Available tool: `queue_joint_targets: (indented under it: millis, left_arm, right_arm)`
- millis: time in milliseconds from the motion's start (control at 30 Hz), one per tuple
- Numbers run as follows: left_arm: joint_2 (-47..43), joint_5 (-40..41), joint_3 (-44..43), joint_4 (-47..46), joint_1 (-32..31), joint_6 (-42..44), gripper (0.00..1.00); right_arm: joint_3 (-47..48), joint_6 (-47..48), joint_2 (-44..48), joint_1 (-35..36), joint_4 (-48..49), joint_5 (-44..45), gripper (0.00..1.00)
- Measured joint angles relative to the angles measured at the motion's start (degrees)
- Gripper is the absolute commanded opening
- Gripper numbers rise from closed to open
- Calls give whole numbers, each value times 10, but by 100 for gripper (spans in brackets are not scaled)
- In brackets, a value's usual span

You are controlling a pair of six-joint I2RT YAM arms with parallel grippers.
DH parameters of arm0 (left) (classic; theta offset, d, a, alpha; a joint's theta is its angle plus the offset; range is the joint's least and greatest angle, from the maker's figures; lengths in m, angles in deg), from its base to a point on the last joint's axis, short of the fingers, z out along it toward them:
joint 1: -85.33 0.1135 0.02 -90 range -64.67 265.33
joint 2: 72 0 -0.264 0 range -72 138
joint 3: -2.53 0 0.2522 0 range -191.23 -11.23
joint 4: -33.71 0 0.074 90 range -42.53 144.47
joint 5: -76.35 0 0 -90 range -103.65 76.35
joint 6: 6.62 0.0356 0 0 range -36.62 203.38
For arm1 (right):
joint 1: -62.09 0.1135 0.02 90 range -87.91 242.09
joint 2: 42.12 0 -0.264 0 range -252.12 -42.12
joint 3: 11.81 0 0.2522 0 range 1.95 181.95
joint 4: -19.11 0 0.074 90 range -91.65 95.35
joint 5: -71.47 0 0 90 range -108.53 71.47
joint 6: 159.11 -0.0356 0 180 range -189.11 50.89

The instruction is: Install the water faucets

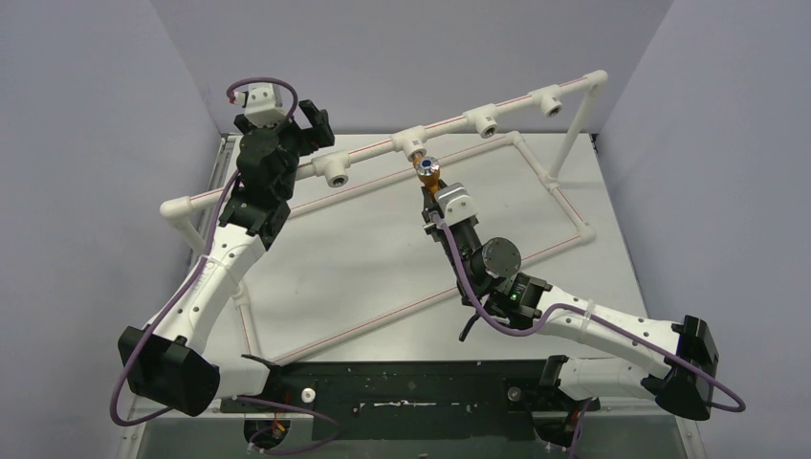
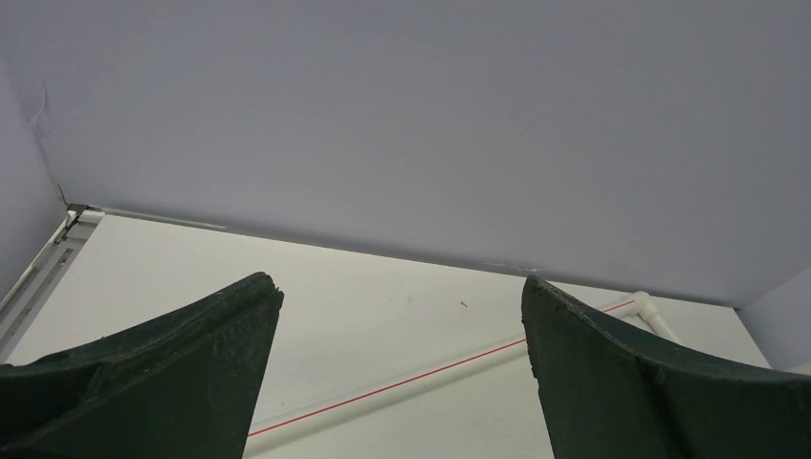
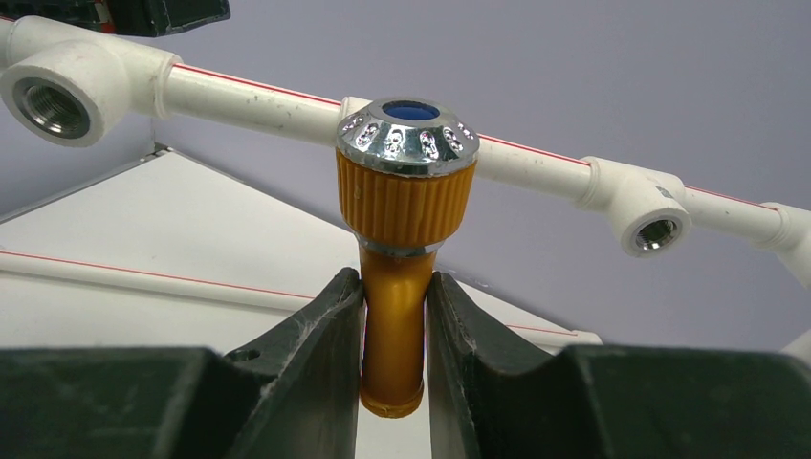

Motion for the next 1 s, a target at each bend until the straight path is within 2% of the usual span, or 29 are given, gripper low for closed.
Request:
queue_joint_targets:
  millis: [667,1000]
  left_arm:
    - [0,0,1,-1,0,0,95]
    - [1,0,1,-5,0,4,95]
  right_arm:
    - [-12,9,-15,-1,40,10,0]
    - [-21,-52,-12,-18,33,2,0]
